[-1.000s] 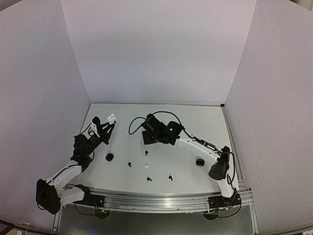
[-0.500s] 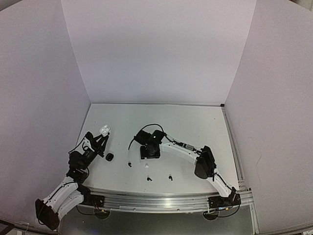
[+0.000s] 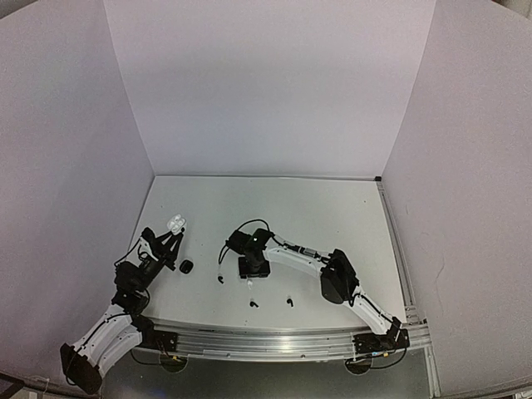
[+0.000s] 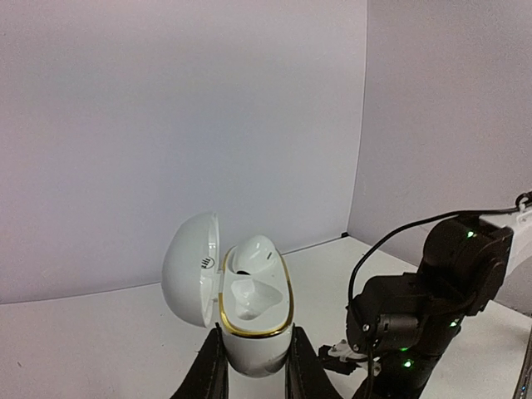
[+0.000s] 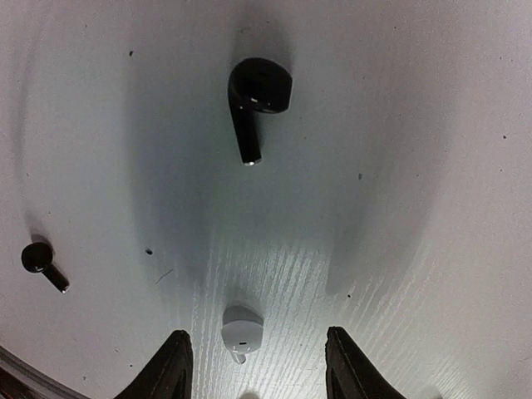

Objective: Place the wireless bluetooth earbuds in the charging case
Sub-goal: Pick up the left earbud from the center of the board.

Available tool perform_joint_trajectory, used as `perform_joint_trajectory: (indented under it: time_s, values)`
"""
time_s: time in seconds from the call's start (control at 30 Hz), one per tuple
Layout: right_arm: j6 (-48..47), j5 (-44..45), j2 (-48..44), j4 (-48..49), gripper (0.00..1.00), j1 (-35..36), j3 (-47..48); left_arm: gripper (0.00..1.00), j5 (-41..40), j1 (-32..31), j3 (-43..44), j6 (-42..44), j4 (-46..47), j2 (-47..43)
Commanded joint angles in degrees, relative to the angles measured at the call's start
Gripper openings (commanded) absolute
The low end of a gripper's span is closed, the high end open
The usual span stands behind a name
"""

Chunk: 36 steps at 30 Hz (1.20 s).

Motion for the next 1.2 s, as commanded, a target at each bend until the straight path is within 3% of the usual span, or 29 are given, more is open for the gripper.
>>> perform_joint_trajectory:
  time_s: [0.0, 0.43, 0.7, 1.17]
  values:
    - [0.6, -0.3, -0.6, -0.9, 0.5, 0.3, 0.9, 0.0, 3.2, -0.3, 1.1, -5.7, 1.5, -0.9]
    - [1.1, 2.5, -1.5, -0.4, 0.57, 0.2, 0.0, 0.0, 6.5, -0.2, 1.1, -6.7, 2.9, -1.2]
    - [1.2, 1.2, 0.7, -0.3, 0.45, 0.4, 0.2, 0.0, 6.3, -0.3, 1.0, -5.4, 2.8, -1.3]
    - [0.7, 3.1, 2.0, -0.6, 0.43, 2.5, 0.4, 0.0, 6.1, -0.3, 1.2, -4.7, 2.4, -0.8]
